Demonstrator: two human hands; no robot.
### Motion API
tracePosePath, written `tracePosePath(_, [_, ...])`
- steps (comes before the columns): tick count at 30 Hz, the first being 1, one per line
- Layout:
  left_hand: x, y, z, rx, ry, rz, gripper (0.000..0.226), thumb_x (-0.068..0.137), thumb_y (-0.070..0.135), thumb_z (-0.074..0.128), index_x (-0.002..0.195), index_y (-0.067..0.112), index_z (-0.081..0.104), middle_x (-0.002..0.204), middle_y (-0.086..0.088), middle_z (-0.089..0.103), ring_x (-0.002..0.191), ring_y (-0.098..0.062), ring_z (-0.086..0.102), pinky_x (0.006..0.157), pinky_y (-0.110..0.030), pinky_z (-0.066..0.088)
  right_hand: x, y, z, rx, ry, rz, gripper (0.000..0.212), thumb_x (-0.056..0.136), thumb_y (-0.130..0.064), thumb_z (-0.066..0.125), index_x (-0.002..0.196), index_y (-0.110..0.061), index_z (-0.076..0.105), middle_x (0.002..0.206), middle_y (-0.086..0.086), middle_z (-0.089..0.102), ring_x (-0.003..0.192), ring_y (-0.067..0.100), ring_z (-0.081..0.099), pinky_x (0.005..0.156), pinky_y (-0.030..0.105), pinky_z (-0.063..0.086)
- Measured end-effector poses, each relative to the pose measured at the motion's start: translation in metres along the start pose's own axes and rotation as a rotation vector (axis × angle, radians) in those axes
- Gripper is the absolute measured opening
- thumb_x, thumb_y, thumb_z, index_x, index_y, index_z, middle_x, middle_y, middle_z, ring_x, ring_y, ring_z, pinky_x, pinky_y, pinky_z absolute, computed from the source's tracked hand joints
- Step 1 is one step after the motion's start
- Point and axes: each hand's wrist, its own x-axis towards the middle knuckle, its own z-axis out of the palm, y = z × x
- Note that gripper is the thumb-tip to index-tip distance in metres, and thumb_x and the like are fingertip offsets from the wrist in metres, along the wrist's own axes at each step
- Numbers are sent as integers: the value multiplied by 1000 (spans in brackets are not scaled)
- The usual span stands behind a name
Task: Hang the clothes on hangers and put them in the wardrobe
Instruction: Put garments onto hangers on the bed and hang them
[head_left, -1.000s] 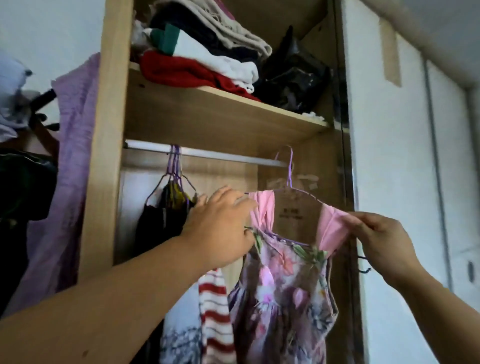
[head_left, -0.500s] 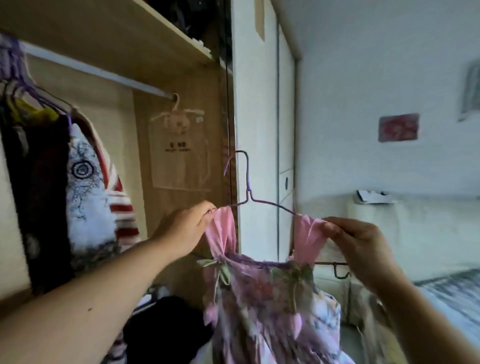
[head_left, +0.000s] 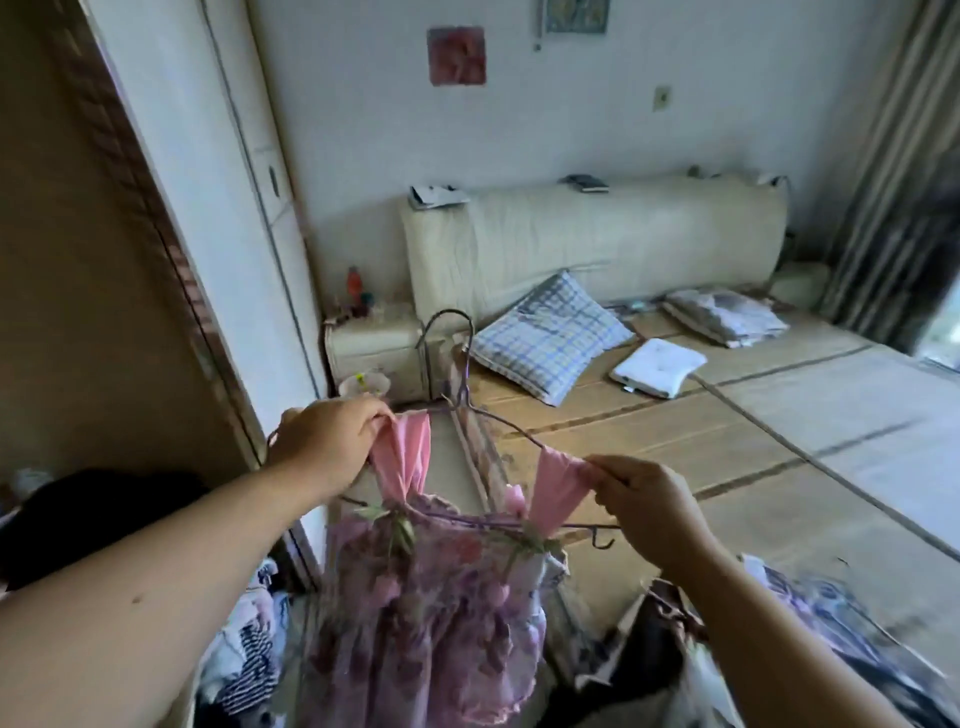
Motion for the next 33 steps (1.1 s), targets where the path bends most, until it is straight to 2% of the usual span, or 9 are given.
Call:
tracePosePath(7, [-13, 156, 125, -54, -305, 259, 26, 96, 30, 44, 110, 32, 65, 114, -2, 66, 109, -26, 58, 93, -39, 41, -122, 109, -102, -79, 167, 383, 19, 87, -33, 62, 73, -42, 68, 48, -16, 54, 45, -4, 45, 48, 18, 35])
tracePosePath(11, [-20, 252, 188, -88, -444, 366, 25, 97, 34, 39, 103, 31, 64, 105, -2, 65, 101, -27, 58, 92, -41, 39, -172, 158, -160, -4, 315, 631, 23, 86, -27, 66, 66, -37, 72, 56, -2, 63, 55, 12, 54, 59, 36, 46])
tracePosePath(13, [-17, 294, 219, -64, -520, 395, 26, 97, 34, 37, 101, 31, 63, 103, 0, 63, 101, -25, 57, 100, -47, 33, -183, 182, -183, 8, 335, 694, 16, 86, -28, 66, 73, -35, 73, 61, 0, 69, 54, 10, 59, 55, 30, 47])
tracePosePath(17, [-10, 350, 273, -60, -654, 384, 26, 96, 29, 39, 88, 31, 63, 95, 3, 59, 101, -24, 56, 106, -55, 24, -184, 232, -205, 171, 363, 837, 11, 87, -13, 62, 87, -17, 73, 56, -10, 68, 46, 0, 60, 43, 11, 42])
tracePosePath(21, [-4, 377, 331, -10, -735, 302, 31, 96, 25, 36, 98, 36, 65, 90, 10, 52, 90, -19, 52, 108, -56, 22, -170, 294, -215, 124, 315, 939, 14, 90, -28, 60, 91, -24, 74, 69, -7, 71, 52, 2, 56, 54, 22, 42])
tracePosePath(25, [2, 382, 373, -2, -754, 220, 32, 96, 23, 35, 94, 33, 66, 85, 15, 51, 81, -13, 45, 111, -57, 15, -149, 342, -212, 64, 203, 1003, 19, 91, -38, 56, 84, -28, 70, 70, -1, 71, 53, 14, 54, 50, 26, 44])
tracePosePath(28, [12, 378, 393, -10, -720, 166, 33, 97, 29, 36, 118, 37, 60, 120, 9, 59, 118, -17, 49, 113, -58, 0, -130, 371, -206, -35, 166, 989, 21, 93, -39, 54, 89, -26, 70, 70, -2, 69, 50, 9, 53, 44, 18, 43])
tracePosePath(30, [12, 372, 401, -7, -765, 170, 40, 97, 38, 40, 137, 37, 44, 146, 6, 41, 142, -16, 23, 112, -57, -2, -121, 385, -202, -91, 150, 974, 21, 94, -35, 54, 105, -26, 68, 81, -5, 67, 66, 8, 58, 54, 20, 45])
tracePosePath(33, [5, 353, 404, 6, -849, 133, 55, 93, 45, 44, 145, 40, 26, 157, 5, 17, 146, -17, 3, 112, -59, 1, -109, 398, -191, -190, 44, 973, 35, 91, -31, 59, 123, -14, 58, 99, 6, 65, 82, 21, 60, 71, 32, 48])
